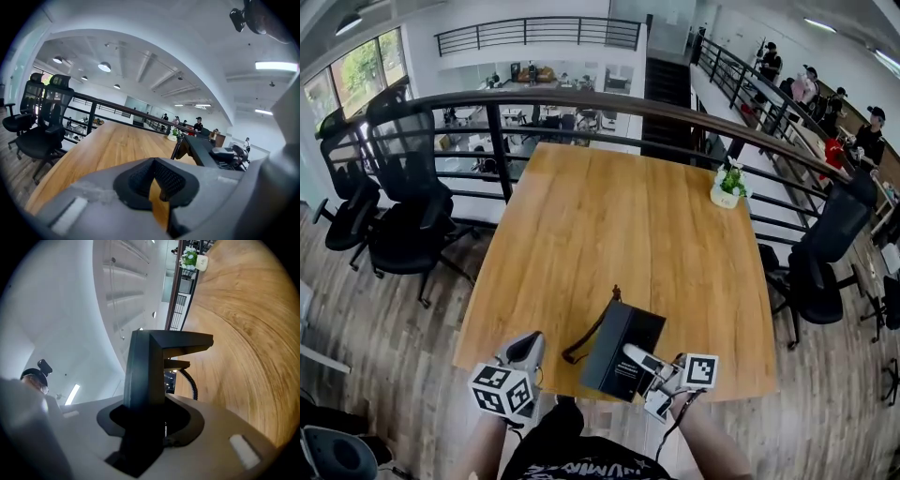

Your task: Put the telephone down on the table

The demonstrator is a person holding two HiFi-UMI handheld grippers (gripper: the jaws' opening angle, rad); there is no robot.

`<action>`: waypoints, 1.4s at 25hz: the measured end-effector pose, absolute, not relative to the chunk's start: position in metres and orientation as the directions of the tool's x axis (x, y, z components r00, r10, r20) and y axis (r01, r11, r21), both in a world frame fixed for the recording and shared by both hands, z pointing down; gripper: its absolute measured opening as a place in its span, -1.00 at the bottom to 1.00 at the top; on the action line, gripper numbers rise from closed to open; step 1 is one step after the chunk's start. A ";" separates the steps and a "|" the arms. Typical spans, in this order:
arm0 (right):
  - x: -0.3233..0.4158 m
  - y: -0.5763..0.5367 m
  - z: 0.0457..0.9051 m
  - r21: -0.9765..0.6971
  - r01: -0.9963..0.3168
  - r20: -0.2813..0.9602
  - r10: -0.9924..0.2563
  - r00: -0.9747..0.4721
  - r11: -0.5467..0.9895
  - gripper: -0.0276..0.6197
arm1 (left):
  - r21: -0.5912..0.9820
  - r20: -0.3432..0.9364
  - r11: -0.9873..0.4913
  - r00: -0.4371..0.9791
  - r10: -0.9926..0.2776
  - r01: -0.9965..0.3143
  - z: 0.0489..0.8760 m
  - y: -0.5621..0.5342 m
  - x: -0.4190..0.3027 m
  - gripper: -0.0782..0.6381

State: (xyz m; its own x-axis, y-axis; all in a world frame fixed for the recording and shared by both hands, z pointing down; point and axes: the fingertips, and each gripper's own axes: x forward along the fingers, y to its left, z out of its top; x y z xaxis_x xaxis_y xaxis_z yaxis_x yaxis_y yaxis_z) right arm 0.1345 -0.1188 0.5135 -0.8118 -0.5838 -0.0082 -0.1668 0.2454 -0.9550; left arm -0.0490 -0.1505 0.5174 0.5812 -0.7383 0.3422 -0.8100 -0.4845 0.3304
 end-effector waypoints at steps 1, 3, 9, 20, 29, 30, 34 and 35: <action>0.131 -0.134 0.513 -0.953 -0.170 -0.008 -0.582 -0.813 0.251 -0.41 | 0.330 0.338 -0.483 0.579 -0.742 -0.811 0.516 -0.166 -0.054 -0.78; 0.125 -0.165 0.511 -0.948 -0.182 -0.003 -0.578 -0.816 0.262 -0.42 | 0.329 0.329 -0.482 0.577 -0.748 -0.812 0.512 -0.196 -0.064 -0.77; 0.104 -0.251 0.501 -0.943 -0.198 0.011 -0.572 -0.820 0.266 -0.42 | 0.315 0.322 -0.497 0.583 -0.746 -0.809 0.496 -0.283 -0.085 -0.78; 0.062 -0.386 0.509 -0.920 -0.239 0.051 -0.511 -0.858 0.309 -0.42 | 0.310 0.331 -0.511 0.595 -0.732 -0.801 0.504 -0.404 -0.103 -0.78; 0.056 -0.504 0.529 -0.900 -0.312 0.132 -0.492 -0.861 0.305 -0.42 | 0.284 0.315 -0.527 0.597 -0.738 -0.801 0.511 -0.499 -0.105 -0.78; 0.055 -0.518 0.531 -0.896 -0.319 0.138 -0.488 -0.862 0.310 -0.42 | 0.279 0.315 -0.529 0.596 -0.738 -0.802 0.513 -0.509 -0.105 -0.78; 0.050 -0.572 0.536 -0.885 -0.308 0.125 -0.461 -0.879 0.348 -0.42 | 0.275 0.320 -0.523 0.590 -0.741 -0.807 0.524 -0.547 -0.097 -0.78; 0.050 -0.584 0.538 -0.881 -0.308 0.123 -0.456 -0.882 0.359 -0.42 | 0.277 0.326 -0.518 0.586 -0.742 -0.809 0.529 -0.556 -0.095 -0.77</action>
